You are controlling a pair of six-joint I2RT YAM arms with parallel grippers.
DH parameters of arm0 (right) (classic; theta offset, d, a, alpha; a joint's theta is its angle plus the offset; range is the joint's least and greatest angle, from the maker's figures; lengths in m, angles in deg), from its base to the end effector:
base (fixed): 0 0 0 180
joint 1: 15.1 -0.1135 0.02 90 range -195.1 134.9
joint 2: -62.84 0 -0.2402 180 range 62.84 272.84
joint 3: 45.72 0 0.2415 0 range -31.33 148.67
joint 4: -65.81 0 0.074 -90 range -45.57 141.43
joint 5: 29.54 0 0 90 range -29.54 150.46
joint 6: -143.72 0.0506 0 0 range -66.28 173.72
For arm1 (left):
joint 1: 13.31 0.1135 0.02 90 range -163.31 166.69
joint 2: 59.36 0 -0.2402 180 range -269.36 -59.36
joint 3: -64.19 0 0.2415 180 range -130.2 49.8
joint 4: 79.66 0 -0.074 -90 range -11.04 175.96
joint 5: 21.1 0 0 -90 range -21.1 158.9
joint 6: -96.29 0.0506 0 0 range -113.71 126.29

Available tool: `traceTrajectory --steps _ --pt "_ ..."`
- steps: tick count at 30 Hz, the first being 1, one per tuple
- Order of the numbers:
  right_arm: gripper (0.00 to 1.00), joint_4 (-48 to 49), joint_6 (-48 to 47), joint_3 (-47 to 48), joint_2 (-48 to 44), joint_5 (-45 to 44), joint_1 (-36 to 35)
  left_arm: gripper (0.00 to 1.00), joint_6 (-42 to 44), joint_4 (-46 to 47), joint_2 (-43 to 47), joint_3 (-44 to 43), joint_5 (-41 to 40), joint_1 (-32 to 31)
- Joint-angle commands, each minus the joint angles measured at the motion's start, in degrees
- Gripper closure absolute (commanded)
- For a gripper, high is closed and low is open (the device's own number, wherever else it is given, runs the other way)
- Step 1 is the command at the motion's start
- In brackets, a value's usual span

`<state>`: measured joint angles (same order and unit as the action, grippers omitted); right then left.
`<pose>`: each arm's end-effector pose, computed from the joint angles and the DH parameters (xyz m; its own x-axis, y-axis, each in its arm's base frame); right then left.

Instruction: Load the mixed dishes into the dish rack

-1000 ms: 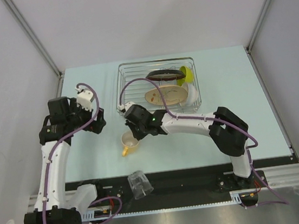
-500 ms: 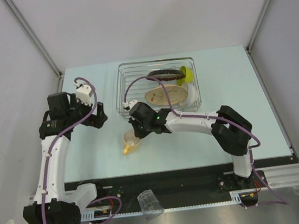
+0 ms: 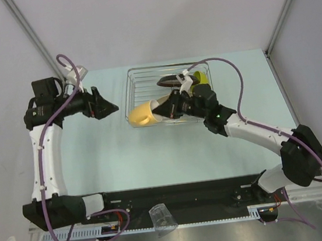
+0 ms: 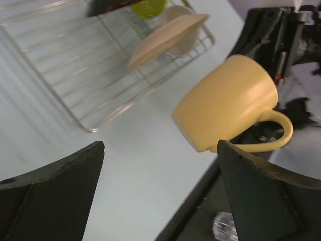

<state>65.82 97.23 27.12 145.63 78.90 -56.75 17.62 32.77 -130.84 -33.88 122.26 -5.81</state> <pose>0.2493 0.2432 0.2890 -0.6879 0.2623 -0.6768 -0.5373 0.4429 0.7177 0.2416 -0.0091 0.3810 -0.5348 0.0478 -0.8436 0.6402 0.6745 -0.3676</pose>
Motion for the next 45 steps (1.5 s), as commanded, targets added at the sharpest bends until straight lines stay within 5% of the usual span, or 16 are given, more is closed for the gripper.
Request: traceTrajectory --steps 1,8,17,24,33,45 --pt "1.00 32.5 18.3 -4.3 0.0 8.6 2.3 0.00 -4.6 -7.0 -6.1 -3.0 17.9 0.4" --pt "1.00 55.9 39.6 -3.4 13.4 9.1 2.7 0.00 -4.4 -3.2 -6.7 -2.6 26.4 0.1" --pt "1.00 55.6 41.2 1.6 18.1 9.3 1.9 0.00 1.9 -6.0 -4.8 0.6 30.6 0.1" --pt "1.00 58.2 44.1 2.1 19.3 9.3 2.1 0.00 16.4 -18.8 -7.8 -2.4 26.6 0.1" --pt "1.00 56.0 43.8 3.2 20.1 10.0 1.6 0.00 17.1 -17.1 -7.3 -1.4 27.4 -1.3" --pt "1.00 55.7 45.7 5.3 22.9 10.6 -0.6 0.00 -4.7 13.6 0.4 8.4 20.9 -9.1"
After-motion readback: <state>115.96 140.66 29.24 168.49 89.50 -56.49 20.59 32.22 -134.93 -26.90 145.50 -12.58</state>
